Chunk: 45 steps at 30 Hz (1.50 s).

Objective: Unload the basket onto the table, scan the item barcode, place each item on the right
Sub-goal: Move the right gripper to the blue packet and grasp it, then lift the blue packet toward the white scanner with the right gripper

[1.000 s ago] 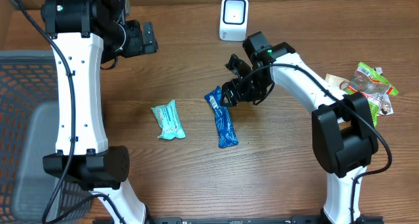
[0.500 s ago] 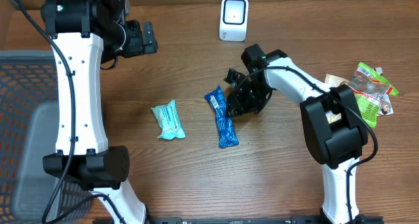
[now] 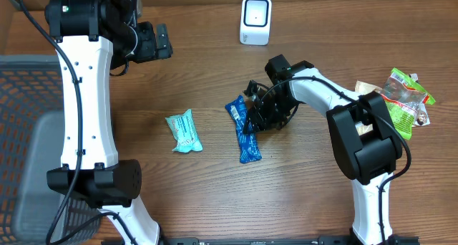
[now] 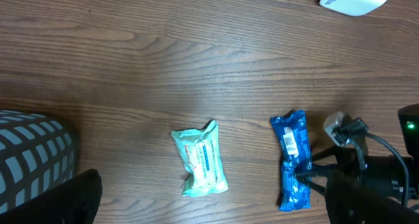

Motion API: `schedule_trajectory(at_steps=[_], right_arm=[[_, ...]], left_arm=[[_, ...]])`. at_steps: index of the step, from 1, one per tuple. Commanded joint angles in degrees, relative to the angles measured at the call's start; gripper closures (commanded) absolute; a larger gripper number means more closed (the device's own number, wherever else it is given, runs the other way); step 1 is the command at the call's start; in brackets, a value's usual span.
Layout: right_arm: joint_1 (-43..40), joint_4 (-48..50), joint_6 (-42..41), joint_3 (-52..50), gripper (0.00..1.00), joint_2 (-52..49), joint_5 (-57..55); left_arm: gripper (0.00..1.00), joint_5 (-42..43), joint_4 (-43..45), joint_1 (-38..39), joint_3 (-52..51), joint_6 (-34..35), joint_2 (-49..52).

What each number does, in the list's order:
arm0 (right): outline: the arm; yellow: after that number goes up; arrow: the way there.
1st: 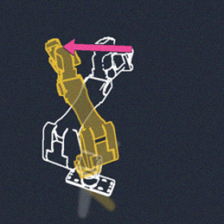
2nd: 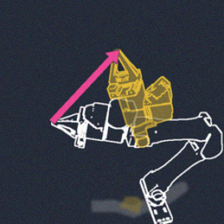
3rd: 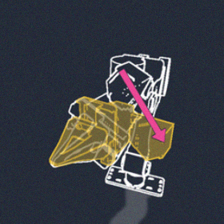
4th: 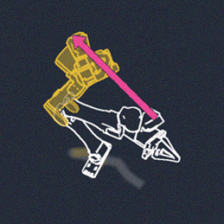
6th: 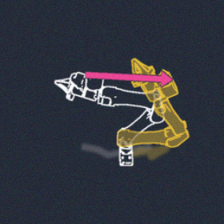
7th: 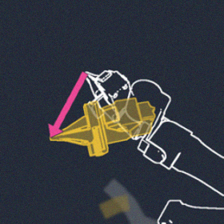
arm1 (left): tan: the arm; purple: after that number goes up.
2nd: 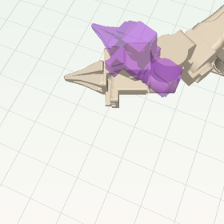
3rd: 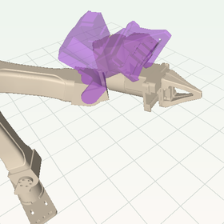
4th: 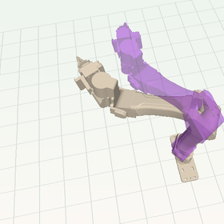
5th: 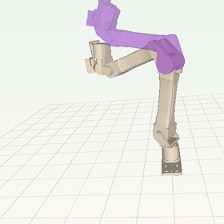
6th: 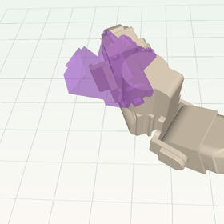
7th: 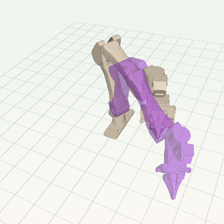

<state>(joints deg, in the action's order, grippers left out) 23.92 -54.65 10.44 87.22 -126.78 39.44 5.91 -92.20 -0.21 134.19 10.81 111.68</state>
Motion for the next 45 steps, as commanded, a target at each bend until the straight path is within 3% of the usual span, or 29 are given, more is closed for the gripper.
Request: schedule_trajectory(at_steps=[1, 5, 10, 13, 25, 37, 45], right_arm=[[-1.2, 3.2, -1.0, -1.3, 0.53, -1.2, -4.8], [-1.3, 5.3, -1.2, -1.3, 0.57, -1.2, -5.3], [-1.6, 5.2, -1.2, -1.3, 0.90, -1.2, -5.9], [-2.5, 4.5, -1.6, -0.7, 0.96, -1.2, -5.9], [-6.6, -9.2, -0.9, 16.0, 0.96, 7.9, 0.7], [-6.6, -8.3, 7.6, 16.8, 0.96, 28.4, 4.4], [-6.6, -8.7, 7.6, 16.8, 0.96, 33.5, 6.4]], left_arm=[[0.00, -0.2, -0.1, 0.2, 0.9, 0.8, 0.1], [0.00, -0.2, -0.1, 0.2, 0.9, 0.8, 0.1], [0.00, -0.2, -0.1, 0.2, 0.9, 0.8, 0.1], [0.00, -0.2, -0.1, 0.2, 0.9, 0.8, 0.1], [0.00, -0.2, -0.1, 0.2, 0.9, 0.8, 0.1], [0.00, -0.2, -0.1, 0.2, 0.9, 0.8, 0.1], [0.00, -0.2, -0.1, 0.2, 0.9, 0.8, 0.1]])
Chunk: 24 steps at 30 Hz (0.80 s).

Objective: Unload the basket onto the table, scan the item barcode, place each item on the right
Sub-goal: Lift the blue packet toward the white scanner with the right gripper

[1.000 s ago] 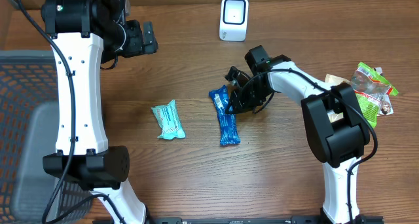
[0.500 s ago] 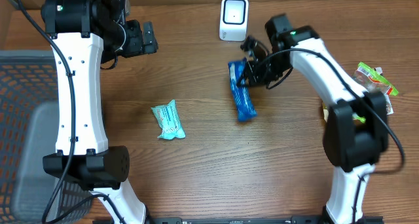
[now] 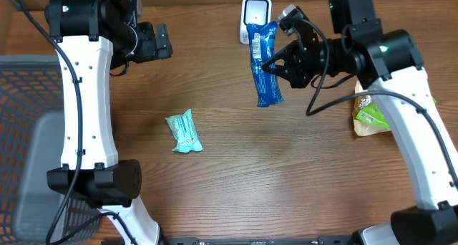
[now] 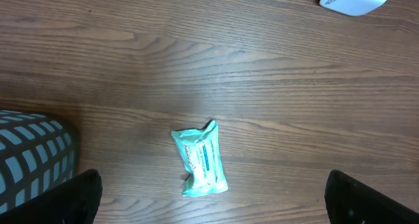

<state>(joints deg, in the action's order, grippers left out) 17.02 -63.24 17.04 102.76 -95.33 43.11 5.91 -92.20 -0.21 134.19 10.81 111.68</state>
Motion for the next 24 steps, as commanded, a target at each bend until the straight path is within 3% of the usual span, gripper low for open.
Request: schedule_trajectory(at_steps=[1, 8, 14, 18, 24], right_arm=[[0.3, -0.2, 1.0, 1.2, 0.96, 2.1, 3.7], [0.3, -0.5, 1.0, 1.2, 0.96, 2.1, 9.6], [0.3, -0.2, 1.0, 1.1, 0.96, 2.0, 8.0], [1.1, 2.0, 0.1, 0.0, 0.96, 1.7, -3.4], [4.6, 14.9, -7.0, -5.1, 0.96, -2.1, -36.3]], left_arm=[[0.00, -0.2, -0.1, 0.2, 0.9, 0.8, 0.1], [0.00, -0.2, -0.1, 0.2, 0.9, 0.8, 0.1], [0.00, -0.2, -0.1, 0.2, 0.9, 0.8, 0.1], [0.00, -0.2, -0.1, 0.2, 0.9, 0.8, 0.1], [0.00, -0.2, -0.1, 0.2, 0.9, 0.8, 0.1]])
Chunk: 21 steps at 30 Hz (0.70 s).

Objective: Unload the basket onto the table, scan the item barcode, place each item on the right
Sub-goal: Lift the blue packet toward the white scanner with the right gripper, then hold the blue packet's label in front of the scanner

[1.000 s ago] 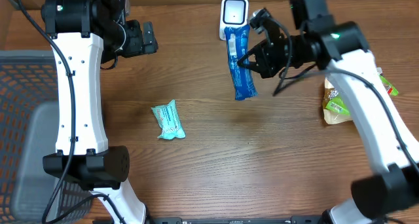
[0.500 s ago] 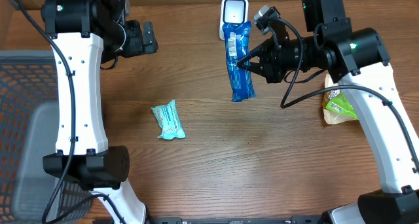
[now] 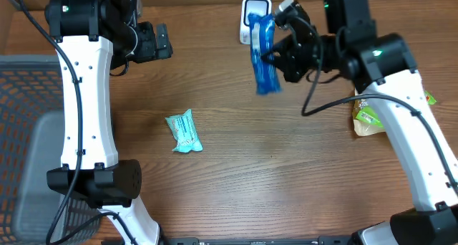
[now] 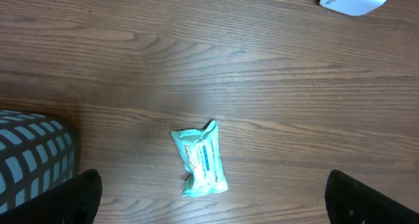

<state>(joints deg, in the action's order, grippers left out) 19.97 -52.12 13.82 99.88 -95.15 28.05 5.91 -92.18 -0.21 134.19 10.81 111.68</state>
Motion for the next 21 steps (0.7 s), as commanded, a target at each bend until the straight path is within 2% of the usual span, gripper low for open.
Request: schedule_trajectory(at_steps=[1, 3, 7, 11, 12, 15, 21], right_arm=[[2.1, 5.9, -3.8, -2.5, 0.96, -3.7, -26.4], [2.6, 11.7, -1.9, -2.5, 0.96, -7.8, -38.8], [2.6, 22.7, 7.6, -2.5, 0.96, -14.2, -51.7], [2.6, 37.7, 17.5, -2.5, 0.96, -21.0, -62.6], [2.6, 44.1, 22.3, -2.5, 0.96, -23.8, -65.1], [2.5, 52.1, 31.4, -2.5, 0.96, -27.5, -65.1], [2.5, 65.7, 41.5, -2.5, 0.96, -33.0, -64.3]], left_arm=[[0.00, -0.2, -0.1, 0.2, 0.9, 0.8, 0.1], [0.00, -0.2, -0.1, 0.2, 0.9, 0.8, 0.1], [0.00, -0.2, -0.1, 0.2, 0.9, 0.8, 0.1], [0.00, -0.2, -0.1, 0.2, 0.9, 0.8, 0.1], [0.00, -0.2, -0.1, 0.2, 0.9, 0.8, 0.1], [0.00, -0.2, -0.1, 0.2, 0.9, 0.8, 0.1], [0.00, -0.2, -0.1, 0.2, 0.9, 0.8, 0.1]])
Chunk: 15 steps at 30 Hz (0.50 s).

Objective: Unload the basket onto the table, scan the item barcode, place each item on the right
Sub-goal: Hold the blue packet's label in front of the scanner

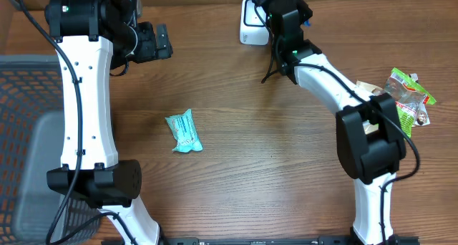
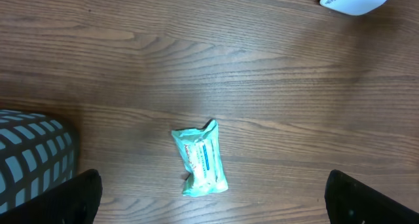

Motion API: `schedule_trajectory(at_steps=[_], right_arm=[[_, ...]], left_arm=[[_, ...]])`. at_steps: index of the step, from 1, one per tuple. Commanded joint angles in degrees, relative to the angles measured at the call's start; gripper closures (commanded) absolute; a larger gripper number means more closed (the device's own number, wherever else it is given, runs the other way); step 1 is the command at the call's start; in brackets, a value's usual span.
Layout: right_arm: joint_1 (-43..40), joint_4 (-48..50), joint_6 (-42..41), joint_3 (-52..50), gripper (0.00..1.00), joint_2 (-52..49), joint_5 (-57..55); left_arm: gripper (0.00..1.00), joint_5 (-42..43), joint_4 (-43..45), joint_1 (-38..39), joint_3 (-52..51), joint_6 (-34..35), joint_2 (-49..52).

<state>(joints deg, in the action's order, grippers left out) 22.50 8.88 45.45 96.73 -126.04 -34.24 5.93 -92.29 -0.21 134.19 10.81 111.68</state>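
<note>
My right gripper is up at the table's far edge, right beside the white barcode scanner [image 1: 250, 21]. Only a sliver of the blue packet shows at its fingers, which appear shut on it; the rest is hidden by the wrist. My left gripper [image 2: 213, 209] hangs open high over the left side, with its dark fingertips [image 2: 78, 192] far apart. Below it on the wood lies a teal packet [image 2: 200, 160], also seen from overhead [image 1: 184, 132]. The scanner's corner shows in the left wrist view.
A grey mesh basket [image 1: 28, 130] stands at the left edge, its rim [image 2: 29, 152] visible from the left wrist. Green and clear snack bags [image 1: 406, 96] lie at the right edge. The right arm stretches across the table's right half.
My right gripper has moved further back and slightly left with the blue packet, from just right of the scanner to close against it at the far edge. The left arm is unchanged.
First my right gripper was down on the blue packet at the table's middle. Then it held the packet lifted near the scanner, then closer in front of it. Now the packet is mostly hidden at the scanner. The teal packet and left arm stayed put throughout.
</note>
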Motion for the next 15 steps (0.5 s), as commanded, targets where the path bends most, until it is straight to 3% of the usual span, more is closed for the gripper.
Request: schedule_trajectory(at_steps=[1, 6, 15], right_arm=[[-0.1, 5.4, 11.7, 0.6, 0.96, -2.9, -0.9], [-0.1, 8.4, 21.2, 0.6, 0.96, -7.0, 2.0], [0.0, 12.6, 22.1, 0.6, 0.96, -10.7, 3.0]], left_arm=[[0.00, -0.2, 0.0, 0.2, 0.9, 0.8, 0.1], [0.00, -0.2, 0.0, 0.2, 0.9, 0.8, 0.1], [0.00, -0.2, 0.0, 0.2, 0.9, 0.8, 0.1]])
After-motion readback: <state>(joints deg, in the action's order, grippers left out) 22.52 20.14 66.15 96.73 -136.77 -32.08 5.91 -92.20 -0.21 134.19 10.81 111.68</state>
